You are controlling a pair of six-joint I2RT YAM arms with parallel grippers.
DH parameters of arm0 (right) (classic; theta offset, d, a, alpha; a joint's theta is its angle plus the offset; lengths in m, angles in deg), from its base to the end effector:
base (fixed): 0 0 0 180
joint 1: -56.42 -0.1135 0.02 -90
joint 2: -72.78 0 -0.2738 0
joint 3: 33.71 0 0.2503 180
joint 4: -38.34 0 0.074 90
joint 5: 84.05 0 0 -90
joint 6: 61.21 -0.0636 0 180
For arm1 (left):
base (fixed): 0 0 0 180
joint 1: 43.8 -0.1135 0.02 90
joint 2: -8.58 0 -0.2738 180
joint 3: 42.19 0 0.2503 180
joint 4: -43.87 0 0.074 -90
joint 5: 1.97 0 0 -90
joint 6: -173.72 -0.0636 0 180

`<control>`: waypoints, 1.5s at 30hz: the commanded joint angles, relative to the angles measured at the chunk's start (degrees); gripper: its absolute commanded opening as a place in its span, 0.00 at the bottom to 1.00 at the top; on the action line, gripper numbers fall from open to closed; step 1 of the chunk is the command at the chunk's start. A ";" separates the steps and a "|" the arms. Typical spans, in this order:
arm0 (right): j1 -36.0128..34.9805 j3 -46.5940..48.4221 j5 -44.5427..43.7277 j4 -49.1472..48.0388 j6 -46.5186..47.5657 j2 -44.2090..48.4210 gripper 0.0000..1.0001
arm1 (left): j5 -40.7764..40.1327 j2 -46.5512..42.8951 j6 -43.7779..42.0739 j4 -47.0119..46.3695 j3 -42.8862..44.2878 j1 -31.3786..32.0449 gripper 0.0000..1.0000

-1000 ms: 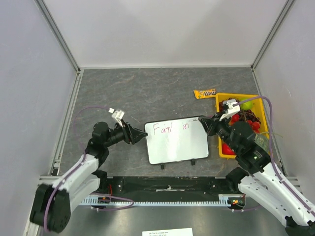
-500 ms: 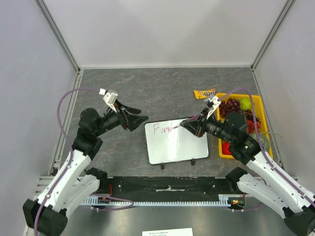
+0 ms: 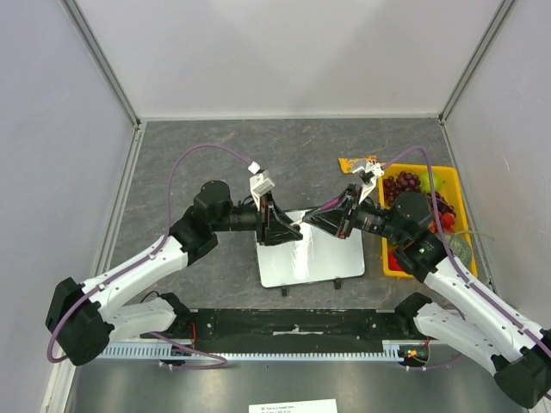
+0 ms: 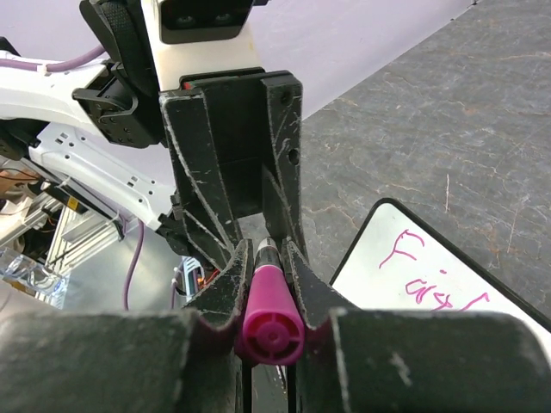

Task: Write a sentence on the whiteboard
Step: Write on the whiteboard with the whiteboard.

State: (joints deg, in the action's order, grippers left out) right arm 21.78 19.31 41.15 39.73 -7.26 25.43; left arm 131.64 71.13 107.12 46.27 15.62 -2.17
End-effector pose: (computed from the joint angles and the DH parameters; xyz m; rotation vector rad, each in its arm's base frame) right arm 0.1513 0.1491 0.3490 -0.5280 1.6091 1.4136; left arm 0.1669 -0.2071 0.3209 0.9063 1.6648 -1.4509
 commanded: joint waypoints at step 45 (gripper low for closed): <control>0.00 -8.22 -1.63 -28.49 -17.74 -4.59 0.41 | -3.98 -1.90 4.02 -16.22 -5.80 1.18 0.02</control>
State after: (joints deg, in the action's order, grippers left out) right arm 22.02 10.48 39.18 14.42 -25.23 20.34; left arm 127.14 69.60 109.87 33.13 10.15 -0.95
